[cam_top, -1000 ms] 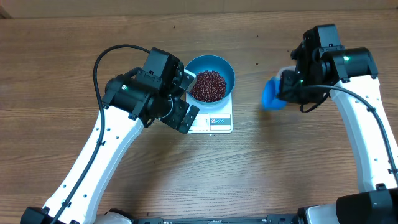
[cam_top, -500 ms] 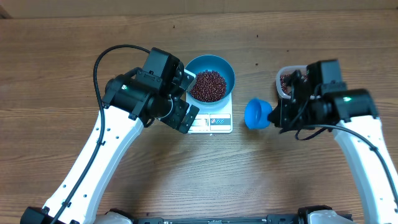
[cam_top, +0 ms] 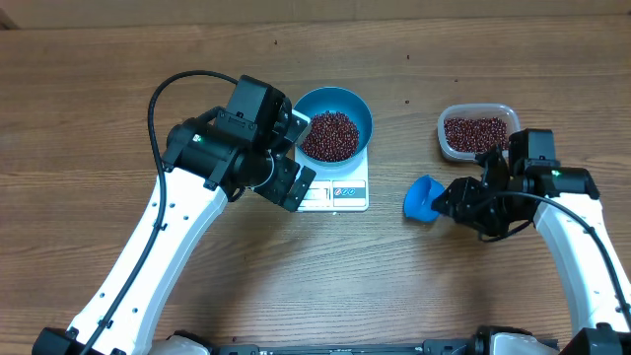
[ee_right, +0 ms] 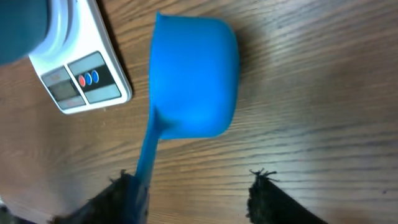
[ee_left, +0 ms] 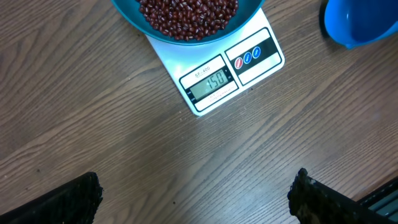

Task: Scoop item into bowl and weigh 150g on scale
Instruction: 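Move the scoop down to the table right of the scale, then open the right gripper to release the blue scoop on the table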

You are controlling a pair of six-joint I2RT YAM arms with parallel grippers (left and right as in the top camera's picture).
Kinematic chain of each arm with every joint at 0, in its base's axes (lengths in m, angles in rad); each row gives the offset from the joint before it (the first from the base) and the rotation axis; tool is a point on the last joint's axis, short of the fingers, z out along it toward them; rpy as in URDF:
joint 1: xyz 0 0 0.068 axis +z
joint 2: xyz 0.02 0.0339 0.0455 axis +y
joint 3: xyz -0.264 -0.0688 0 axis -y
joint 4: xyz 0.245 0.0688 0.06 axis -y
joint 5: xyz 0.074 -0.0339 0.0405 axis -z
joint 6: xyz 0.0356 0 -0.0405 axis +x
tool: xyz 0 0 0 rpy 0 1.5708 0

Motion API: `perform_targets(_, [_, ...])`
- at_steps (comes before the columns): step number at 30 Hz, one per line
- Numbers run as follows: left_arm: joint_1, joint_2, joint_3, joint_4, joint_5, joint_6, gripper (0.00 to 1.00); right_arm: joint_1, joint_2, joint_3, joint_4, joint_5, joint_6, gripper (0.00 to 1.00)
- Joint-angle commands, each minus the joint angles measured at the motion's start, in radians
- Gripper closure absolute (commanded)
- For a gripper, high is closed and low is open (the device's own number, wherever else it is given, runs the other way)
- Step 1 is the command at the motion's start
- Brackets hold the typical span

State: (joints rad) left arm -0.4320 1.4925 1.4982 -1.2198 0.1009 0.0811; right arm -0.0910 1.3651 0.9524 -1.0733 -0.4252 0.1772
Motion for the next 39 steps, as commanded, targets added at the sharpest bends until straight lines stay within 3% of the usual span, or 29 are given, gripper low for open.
perform_targets(1, [-0.007,0.006,0.003,0.001,0.0,-0.003,0.0,-0.001,-0.011,-0.003,0.006,-0.005,-0.001,0.34])
perform_targets(5, [-0.007,0.006,0.003,0.001,0.0,-0.003,0.0,-0.001,-0.011,-0.003,0.004,0.119,0.067,0.34])
perform_targets(8, [-0.007,0.006,0.003,0.001,0.0,-0.003,0.0,-0.001,-0.011,-0.003,-0.006,0.184,0.116,0.27])
perform_targets(12, [-0.007,0.006,0.003,0.001,0.0,-0.003,0.0,-0.001,-0.011,-0.003,-0.014,0.209,0.121,0.24])
perform_targets(19, [-0.007,0.006,0.003,0.001,0.0,-0.003,0.01,-0.001,-0.011,-0.003,-0.001,0.208,0.122,0.24])
perform_targets(24, [-0.007,0.006,0.003,0.001,0.0,-0.003,0.0,0.009,-0.013,0.064,-0.023,0.184,0.103,0.31])
perform_targets(30, [-0.007,0.006,0.003,0.001,0.0,-0.003,0.0,0.2,-0.068,0.219,0.01,0.179,0.019,0.34])
perform_targets(35, [-0.007,0.006,0.003,0.001,0.0,-0.003,0.0,0.348,-0.069,0.221,0.101,0.215,0.001,0.33])
perform_targets(39, [-0.007,0.006,0.003,0.001,0.0,-0.003,0.0,0.375,-0.069,0.221,0.116,0.223,0.005,0.25])
